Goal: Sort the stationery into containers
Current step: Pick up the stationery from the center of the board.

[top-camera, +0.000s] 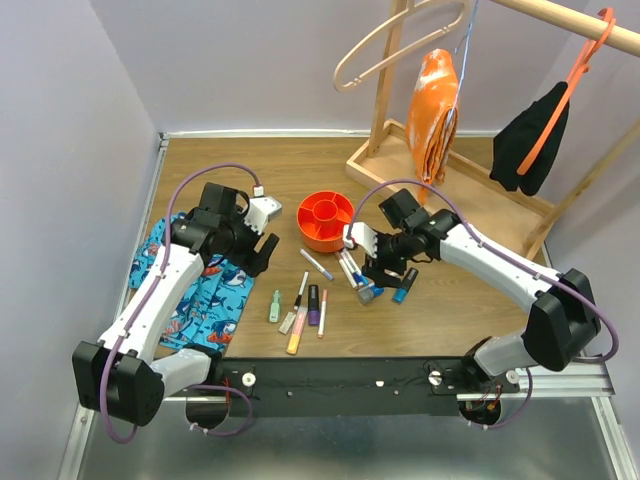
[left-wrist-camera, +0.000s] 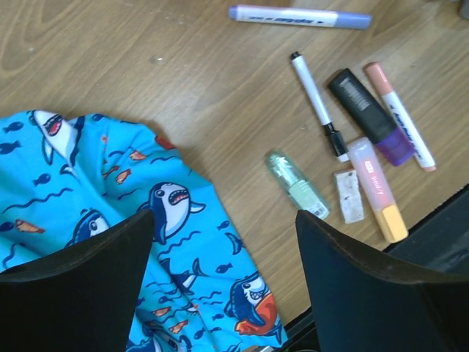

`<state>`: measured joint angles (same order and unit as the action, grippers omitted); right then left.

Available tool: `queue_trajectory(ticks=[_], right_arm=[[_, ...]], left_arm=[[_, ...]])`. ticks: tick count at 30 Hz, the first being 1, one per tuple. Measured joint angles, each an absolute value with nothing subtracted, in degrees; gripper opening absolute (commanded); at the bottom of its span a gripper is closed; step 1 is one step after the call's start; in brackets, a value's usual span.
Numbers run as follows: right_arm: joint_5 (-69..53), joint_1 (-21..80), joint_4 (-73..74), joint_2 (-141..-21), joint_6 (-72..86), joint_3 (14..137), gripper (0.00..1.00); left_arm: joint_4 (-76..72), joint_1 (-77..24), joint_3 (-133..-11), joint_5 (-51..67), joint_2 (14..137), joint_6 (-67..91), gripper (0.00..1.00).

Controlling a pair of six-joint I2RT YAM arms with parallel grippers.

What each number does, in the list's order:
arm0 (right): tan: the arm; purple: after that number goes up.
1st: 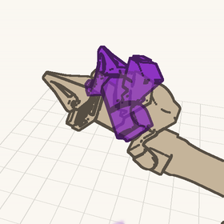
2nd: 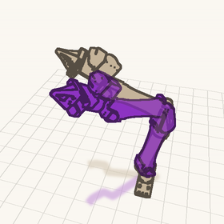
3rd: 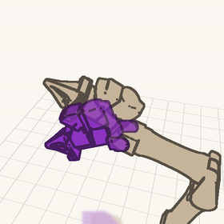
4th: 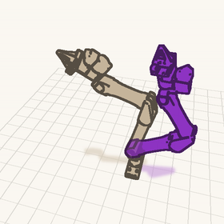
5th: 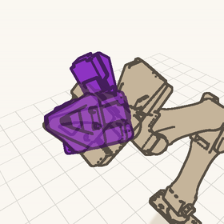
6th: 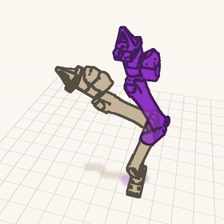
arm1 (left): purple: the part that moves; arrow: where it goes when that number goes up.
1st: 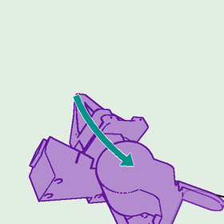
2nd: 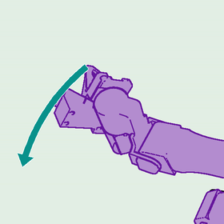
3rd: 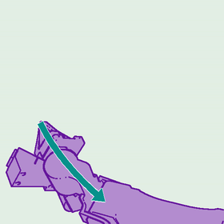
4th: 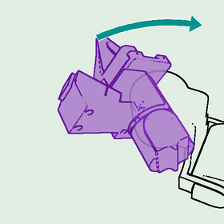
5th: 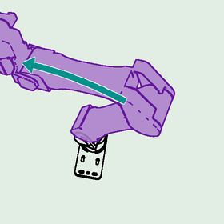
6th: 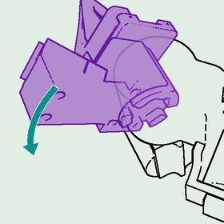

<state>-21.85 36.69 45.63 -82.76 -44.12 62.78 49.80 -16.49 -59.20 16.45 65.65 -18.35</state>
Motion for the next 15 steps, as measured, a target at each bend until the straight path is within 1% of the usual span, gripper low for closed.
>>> queue_trajectory(ticks=[2,5,10,13,15], right_arm=[[-21.93,36.69,44.03,-82.76,-39.97,62.78,0.75],[-21.96,36.16,41.08,-82.76,-29.87,63.94,0.75],[-21.67,34.3,35.86,-82.78,-11.99,66.22,0.75],[-21.45,30.26,33.26,-83.72,1.32,66.11,0.75],[-21.58,27.35,31.79,-84.66,7.31,65.23,0.72]], left_arm=[[49.84,-16.64,-59.2,18.11,65.8,-17.69,0.8],[49.84,-16.64,-59.2,20.36,66.39,-16.86,0.79],[49.82,-16.64,-59.22,21.87,68.69,-14.74,0.81],[49.84,-16.64,-59.22,21.82,68.86,-13.96,0.81],[49.91,-16.64,-59.2,21.71,68.9,-13.23,0.79]])
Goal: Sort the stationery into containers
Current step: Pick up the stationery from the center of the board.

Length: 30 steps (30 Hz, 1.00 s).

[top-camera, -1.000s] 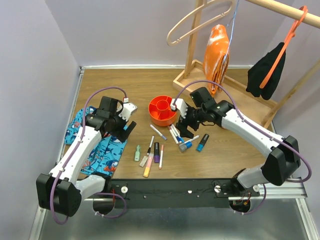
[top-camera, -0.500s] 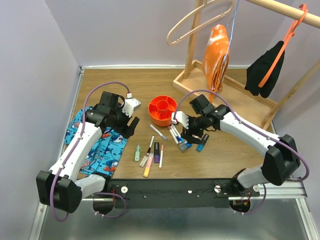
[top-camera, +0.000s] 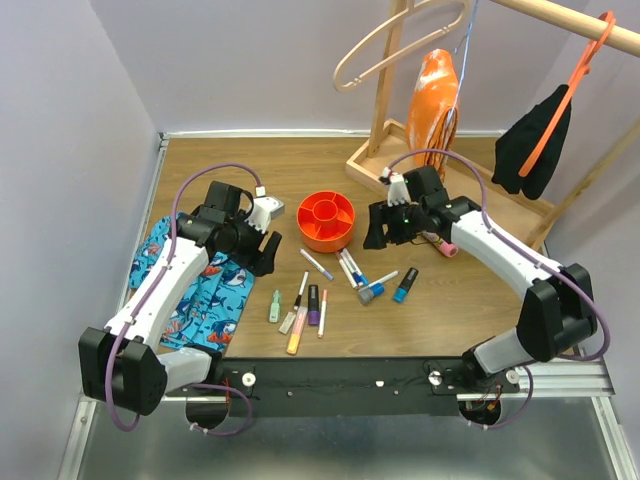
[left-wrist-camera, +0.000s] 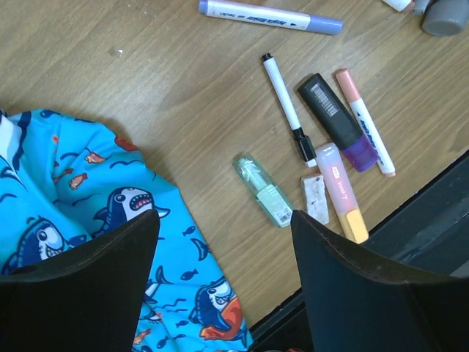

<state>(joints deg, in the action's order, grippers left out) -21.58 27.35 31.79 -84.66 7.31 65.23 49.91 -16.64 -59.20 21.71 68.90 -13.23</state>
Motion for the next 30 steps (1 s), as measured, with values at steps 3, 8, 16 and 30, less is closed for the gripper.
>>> queue_trajectory(ticks=[3,8,16,30], right_arm=[[-21.58,24.29,30.72,-85.47,14.22,62.5,0.7],[-21.61,24.67,29.82,-85.38,16.88,61.54,0.64],[-19.29,24.49,30.26,-83.66,18.83,60.27,0.55],[-10.35,24.38,45.12,-93.76,40.73,66.57,0.58]], left_arm=[[49.87,-16.64,-58.98,21.02,69.19,-10.15,0.69],[47.94,-16.91,-57.14,20.53,71.55,-3.51,0.63],[45.3,-19.64,-56.53,21.63,76.42,-0.3,0.69],[45.69,-19.62,-58.5,19.18,75.72,-1.32,0.77]])
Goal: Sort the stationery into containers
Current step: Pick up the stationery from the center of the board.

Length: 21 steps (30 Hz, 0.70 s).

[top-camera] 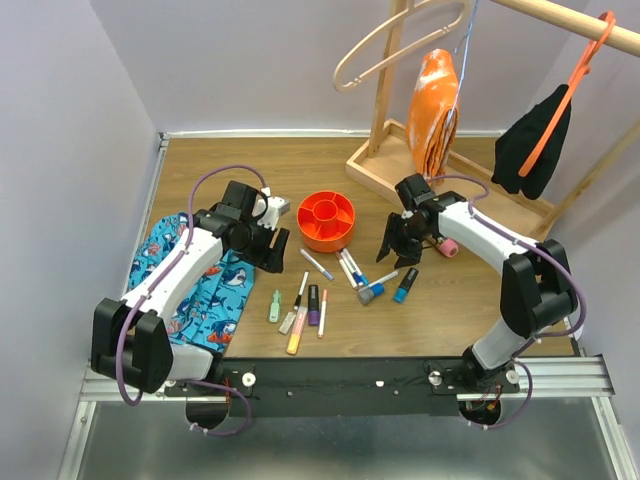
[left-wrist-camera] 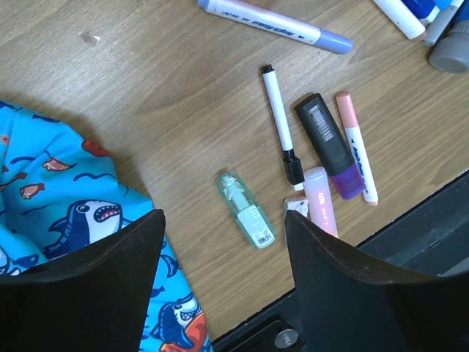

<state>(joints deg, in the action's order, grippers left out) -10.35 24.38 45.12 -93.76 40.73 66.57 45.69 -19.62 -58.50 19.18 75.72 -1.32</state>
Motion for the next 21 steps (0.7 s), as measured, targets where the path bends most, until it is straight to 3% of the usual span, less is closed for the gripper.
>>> queue_trajectory(ticks=[21], right_arm=[[-18.59,27.42,41.01,-95.18,48.16,59.22,0.6]], left_arm=[[46.44,-19.62,-61.14,17.1,74.04,-2.55,0.78]])
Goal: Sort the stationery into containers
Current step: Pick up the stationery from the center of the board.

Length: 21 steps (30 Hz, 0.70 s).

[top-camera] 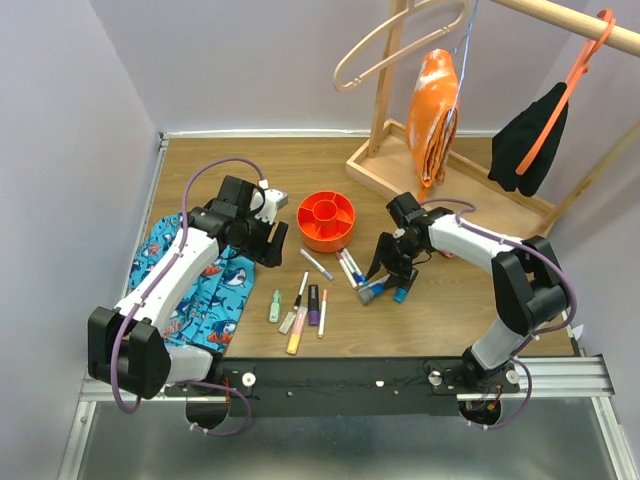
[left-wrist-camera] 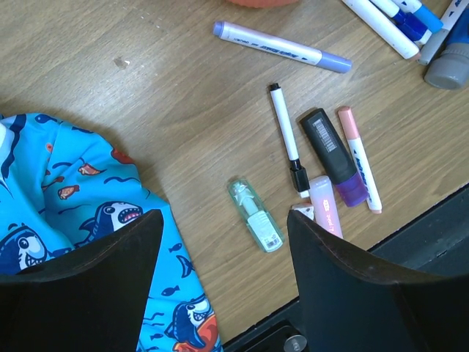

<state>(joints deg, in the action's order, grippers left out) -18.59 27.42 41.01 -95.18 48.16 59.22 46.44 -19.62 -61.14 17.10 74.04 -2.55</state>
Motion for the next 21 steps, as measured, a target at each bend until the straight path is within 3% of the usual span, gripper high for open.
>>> queue_trajectory(ticks=[21], right_arm=[[-17.8,29.63,39.94,-100.07,49.36,60.8,0.55]], left_arm=[[46.61,-19.62,-60.2,17.12,73.23,-2.5,0.79]])
